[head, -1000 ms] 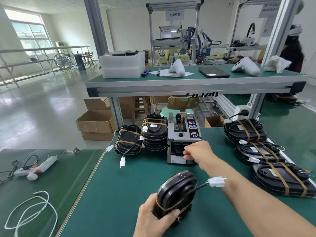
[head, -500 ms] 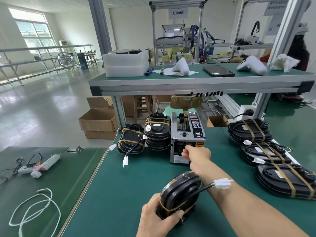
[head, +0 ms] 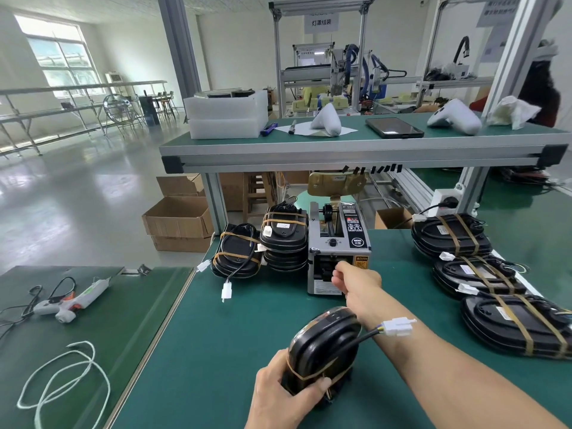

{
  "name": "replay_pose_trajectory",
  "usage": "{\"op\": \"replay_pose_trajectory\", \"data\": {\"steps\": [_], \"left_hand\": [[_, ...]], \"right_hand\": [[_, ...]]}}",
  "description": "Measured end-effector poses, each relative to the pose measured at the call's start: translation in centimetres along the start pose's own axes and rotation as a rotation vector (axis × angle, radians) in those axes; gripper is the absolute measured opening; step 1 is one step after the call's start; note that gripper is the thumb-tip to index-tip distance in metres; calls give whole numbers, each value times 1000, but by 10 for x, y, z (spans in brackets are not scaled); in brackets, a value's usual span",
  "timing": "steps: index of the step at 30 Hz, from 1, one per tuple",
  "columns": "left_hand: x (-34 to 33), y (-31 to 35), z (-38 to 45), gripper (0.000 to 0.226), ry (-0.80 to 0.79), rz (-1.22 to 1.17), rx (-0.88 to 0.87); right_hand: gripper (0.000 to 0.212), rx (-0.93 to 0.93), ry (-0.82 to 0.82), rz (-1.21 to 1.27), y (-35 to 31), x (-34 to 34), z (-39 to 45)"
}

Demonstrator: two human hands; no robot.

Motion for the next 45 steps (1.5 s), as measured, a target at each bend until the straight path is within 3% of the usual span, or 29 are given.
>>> {"op": "replay_pose_trajectory", "data": {"steps": [5,10,12,14,23,45], "left_hand": [[0,-2,0,54,3,-8,10],[-2,-4,-1,44,-1,3,6],[-2,-5,-1,40,-8,15,-1],[-2,-5,-1,38,-4,27,-8],[-2,-6,-1,38,3,36,-34],[-2,-11,-2,38,14,20,-45]], "right_hand": [[8,84,-221,-205,-5,31,-39],[38,293,-438,-372,-4,64,-106],[34,330,-508,-392,0,64,-124],[16,374,-535,-443,4,65,-134],[18,501,-413,-567,13,73,-139],[13,590,-274,-689,15,73,-143]]}}
Point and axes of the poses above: each hand's wrist, its own z-axis towards the middle knuckle, its own x-axis out of the back of the hand, y = z × x, the point moved 5 cm from there along z, towards the middle knuckle, and after that the axes turned 12 degrees about -x, right-handed, at the moved point
